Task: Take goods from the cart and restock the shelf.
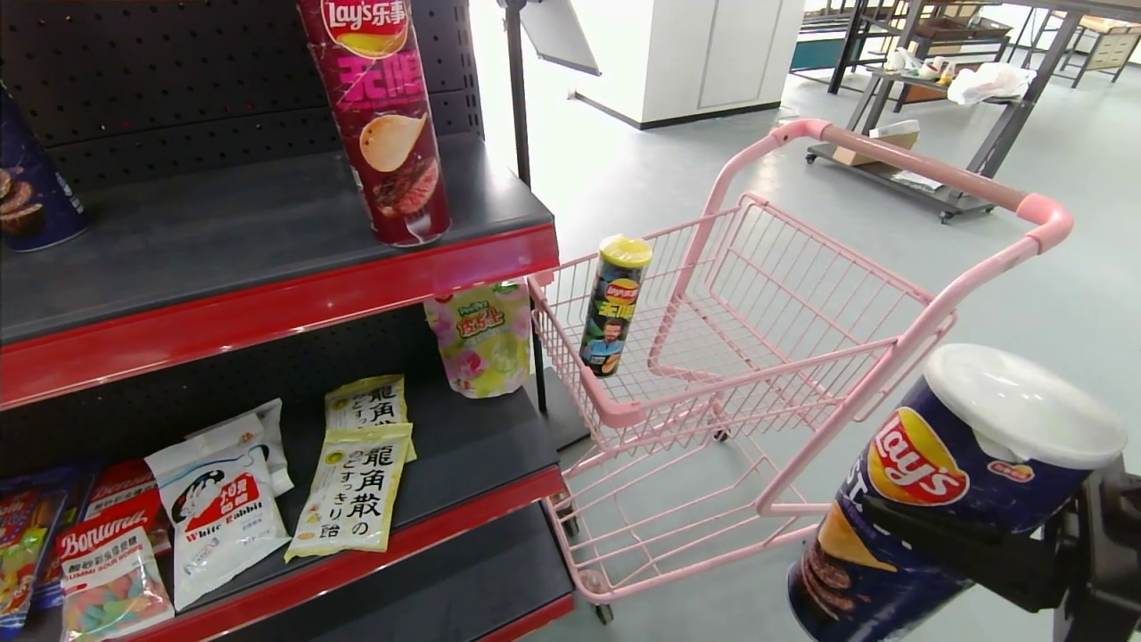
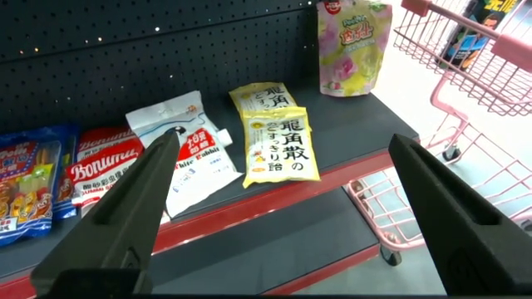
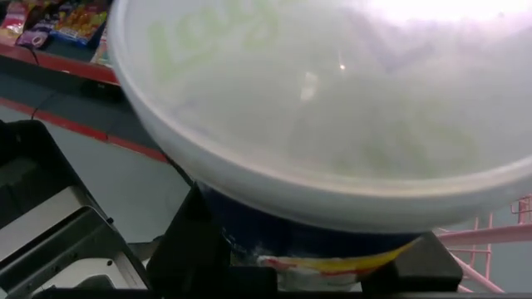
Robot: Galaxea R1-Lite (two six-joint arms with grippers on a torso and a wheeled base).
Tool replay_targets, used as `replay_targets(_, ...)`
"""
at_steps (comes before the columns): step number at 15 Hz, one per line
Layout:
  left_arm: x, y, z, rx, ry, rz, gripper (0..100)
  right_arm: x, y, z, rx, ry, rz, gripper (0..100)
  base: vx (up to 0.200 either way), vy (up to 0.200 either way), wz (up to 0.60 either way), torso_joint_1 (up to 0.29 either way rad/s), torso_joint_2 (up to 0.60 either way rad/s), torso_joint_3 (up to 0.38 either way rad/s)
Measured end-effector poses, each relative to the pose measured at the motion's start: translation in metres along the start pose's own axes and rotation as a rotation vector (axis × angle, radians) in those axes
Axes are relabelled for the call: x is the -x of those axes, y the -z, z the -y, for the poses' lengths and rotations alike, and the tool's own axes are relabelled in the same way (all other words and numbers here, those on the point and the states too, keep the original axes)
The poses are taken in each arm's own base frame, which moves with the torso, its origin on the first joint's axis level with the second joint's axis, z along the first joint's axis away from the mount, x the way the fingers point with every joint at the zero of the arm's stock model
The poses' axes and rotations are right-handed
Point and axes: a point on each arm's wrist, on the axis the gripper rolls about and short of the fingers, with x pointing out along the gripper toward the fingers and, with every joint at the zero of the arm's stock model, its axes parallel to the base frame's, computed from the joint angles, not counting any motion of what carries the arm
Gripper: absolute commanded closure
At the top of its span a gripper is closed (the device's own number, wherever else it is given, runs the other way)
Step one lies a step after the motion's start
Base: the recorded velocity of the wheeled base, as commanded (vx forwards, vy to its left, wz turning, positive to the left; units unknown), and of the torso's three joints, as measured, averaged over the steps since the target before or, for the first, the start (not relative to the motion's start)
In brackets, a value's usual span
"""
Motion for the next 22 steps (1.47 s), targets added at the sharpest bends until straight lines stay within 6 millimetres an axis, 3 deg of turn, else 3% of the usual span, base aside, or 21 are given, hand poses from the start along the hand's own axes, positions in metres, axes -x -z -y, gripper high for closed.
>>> replay_targets(5,0.0,0.0,0.0,-0.001,0.001,0.0,0,-0.003,-0.002,0.001,-0.001,0.007,-0.003,100,0.0,0.0,0.0,0.051,-0.17,-0.112)
replay_targets(22,0.0,0.0,0.0,-0.003,0.013,0.001,0,-0.029,-0.006,0.009,0.047,0.043,-0.064,100,0.0,0.0,0.0,0.198,-0.51,-0.314)
